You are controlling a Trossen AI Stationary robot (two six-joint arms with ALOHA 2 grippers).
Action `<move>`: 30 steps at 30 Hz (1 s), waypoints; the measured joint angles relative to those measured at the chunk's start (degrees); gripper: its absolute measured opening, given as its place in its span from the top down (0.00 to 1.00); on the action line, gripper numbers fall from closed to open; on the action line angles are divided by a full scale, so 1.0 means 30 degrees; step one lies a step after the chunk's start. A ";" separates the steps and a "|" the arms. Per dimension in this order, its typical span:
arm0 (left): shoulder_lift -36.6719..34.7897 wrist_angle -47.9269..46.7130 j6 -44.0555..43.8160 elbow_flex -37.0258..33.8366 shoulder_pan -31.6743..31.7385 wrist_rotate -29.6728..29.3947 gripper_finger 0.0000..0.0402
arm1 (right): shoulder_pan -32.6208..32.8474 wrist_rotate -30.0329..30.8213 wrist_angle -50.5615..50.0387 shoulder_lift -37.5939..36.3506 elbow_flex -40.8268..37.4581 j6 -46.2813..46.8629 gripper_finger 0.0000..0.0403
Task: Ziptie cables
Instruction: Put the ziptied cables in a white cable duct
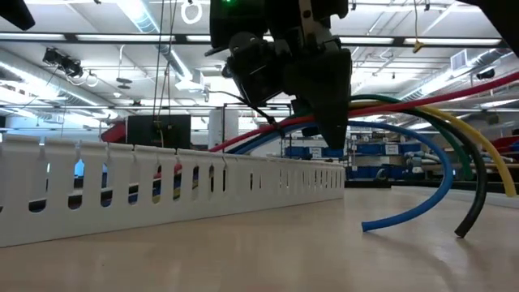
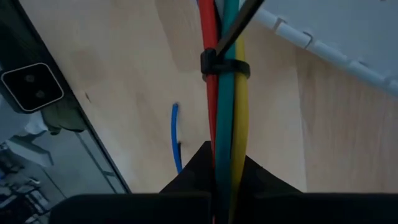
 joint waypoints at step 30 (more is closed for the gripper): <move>0.0029 0.9444 0.1914 -0.1807 0.0517 -0.4898 0.53 | 0.0060 0.8205 -0.2250 0.0000 0.4001 -0.3290 0.48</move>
